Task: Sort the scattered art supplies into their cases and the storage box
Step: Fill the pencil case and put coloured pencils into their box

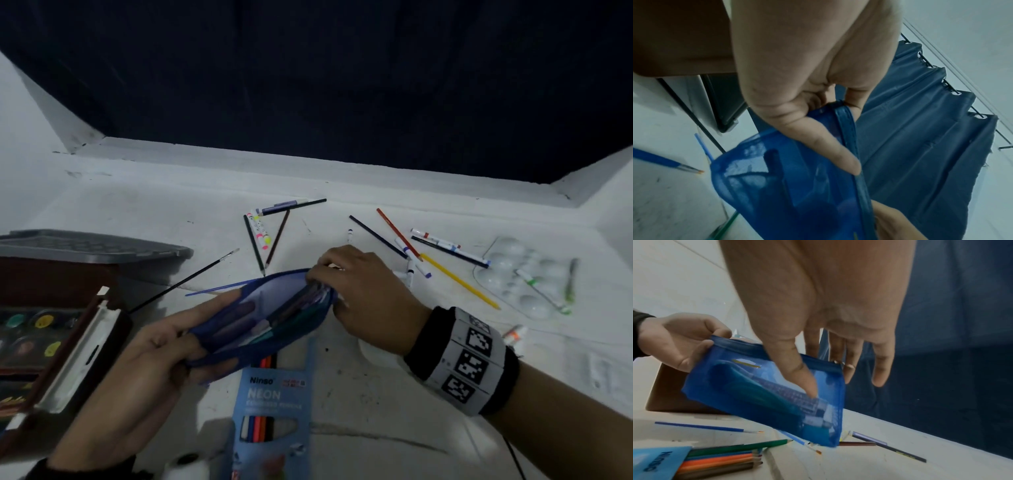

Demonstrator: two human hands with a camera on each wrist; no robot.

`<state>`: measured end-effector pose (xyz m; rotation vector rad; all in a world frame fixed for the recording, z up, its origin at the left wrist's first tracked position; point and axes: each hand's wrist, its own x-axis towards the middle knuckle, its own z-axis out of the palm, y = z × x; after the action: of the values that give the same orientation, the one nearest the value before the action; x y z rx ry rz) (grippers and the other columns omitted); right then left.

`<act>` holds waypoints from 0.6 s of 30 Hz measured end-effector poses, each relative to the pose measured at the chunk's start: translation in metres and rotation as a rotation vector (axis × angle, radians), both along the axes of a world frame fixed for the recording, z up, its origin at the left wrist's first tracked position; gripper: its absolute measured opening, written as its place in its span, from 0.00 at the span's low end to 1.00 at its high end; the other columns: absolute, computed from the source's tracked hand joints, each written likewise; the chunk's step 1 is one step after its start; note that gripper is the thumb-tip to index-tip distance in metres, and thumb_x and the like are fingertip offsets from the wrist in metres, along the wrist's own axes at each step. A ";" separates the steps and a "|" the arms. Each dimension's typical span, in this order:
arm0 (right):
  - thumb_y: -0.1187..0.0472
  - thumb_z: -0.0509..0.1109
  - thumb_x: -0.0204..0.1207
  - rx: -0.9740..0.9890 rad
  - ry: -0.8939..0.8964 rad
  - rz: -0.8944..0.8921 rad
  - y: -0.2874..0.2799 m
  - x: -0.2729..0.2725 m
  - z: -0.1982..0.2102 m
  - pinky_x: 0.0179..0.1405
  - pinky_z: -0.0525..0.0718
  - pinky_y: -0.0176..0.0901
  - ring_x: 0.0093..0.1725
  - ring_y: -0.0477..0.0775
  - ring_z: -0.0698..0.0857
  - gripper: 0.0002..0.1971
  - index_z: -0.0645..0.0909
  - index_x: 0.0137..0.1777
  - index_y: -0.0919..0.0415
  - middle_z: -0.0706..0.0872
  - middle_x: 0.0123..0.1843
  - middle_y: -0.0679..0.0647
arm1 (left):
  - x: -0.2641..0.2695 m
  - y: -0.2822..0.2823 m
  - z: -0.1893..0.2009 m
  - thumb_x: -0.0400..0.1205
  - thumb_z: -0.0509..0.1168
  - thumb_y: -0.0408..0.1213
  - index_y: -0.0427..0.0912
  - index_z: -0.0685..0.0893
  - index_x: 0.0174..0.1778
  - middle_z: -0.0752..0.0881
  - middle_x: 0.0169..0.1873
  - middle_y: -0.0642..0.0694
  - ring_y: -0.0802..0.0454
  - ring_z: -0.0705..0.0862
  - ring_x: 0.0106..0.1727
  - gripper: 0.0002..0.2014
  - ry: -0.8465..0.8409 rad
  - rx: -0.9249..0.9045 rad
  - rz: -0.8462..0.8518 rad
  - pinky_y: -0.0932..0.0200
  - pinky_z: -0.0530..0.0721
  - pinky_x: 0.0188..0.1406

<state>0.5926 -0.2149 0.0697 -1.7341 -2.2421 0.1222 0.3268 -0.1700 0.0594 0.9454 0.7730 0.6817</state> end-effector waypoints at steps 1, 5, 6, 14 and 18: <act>0.69 0.68 0.68 0.045 0.040 -0.012 -0.010 0.003 0.003 0.45 0.82 0.58 0.53 0.59 0.82 0.16 0.83 0.56 0.57 0.82 0.53 0.54 | -0.001 -0.002 0.002 0.59 0.70 0.31 0.46 0.93 0.57 0.91 0.60 0.40 0.44 0.90 0.60 0.28 0.007 0.022 -0.018 0.52 0.93 0.44; 0.70 0.73 0.76 0.080 0.319 -0.030 -0.064 0.019 0.010 0.48 0.80 0.38 0.50 0.48 0.82 0.10 0.85 0.52 0.56 0.81 0.53 0.48 | 0.002 -0.010 0.001 0.51 0.85 0.45 0.45 0.92 0.60 0.90 0.61 0.37 0.39 0.89 0.62 0.37 0.092 0.152 -0.103 0.40 0.92 0.46; 0.70 0.73 0.77 0.065 0.365 -0.030 -0.078 0.023 0.010 0.48 0.78 0.35 0.50 0.45 0.82 0.10 0.85 0.52 0.55 0.82 0.52 0.46 | 0.005 -0.015 0.002 0.53 0.87 0.46 0.45 0.92 0.60 0.90 0.60 0.36 0.39 0.90 0.61 0.36 0.115 0.170 -0.127 0.38 0.92 0.46; 0.67 0.73 0.78 -0.060 0.439 -0.071 -0.168 0.073 -0.009 0.45 0.82 0.44 0.48 0.47 0.83 0.09 0.86 0.52 0.53 0.84 0.50 0.46 | 0.055 -0.066 -0.007 0.76 0.77 0.33 0.44 0.91 0.62 0.91 0.60 0.41 0.44 0.89 0.62 0.17 0.173 0.066 -0.334 0.50 0.92 0.48; 0.64 0.74 0.78 -0.176 0.430 -0.120 -0.206 0.102 -0.017 0.46 0.85 0.46 0.49 0.47 0.85 0.09 0.85 0.54 0.49 0.85 0.51 0.43 | 0.090 -0.096 -0.014 0.82 0.65 0.24 0.42 0.87 0.66 0.91 0.60 0.43 0.47 0.89 0.63 0.18 0.221 0.047 -0.409 0.56 0.91 0.43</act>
<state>0.6946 -0.4208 0.0524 -1.7234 -1.8564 0.6191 0.4173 -0.2657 0.0457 1.1925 0.7286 0.2413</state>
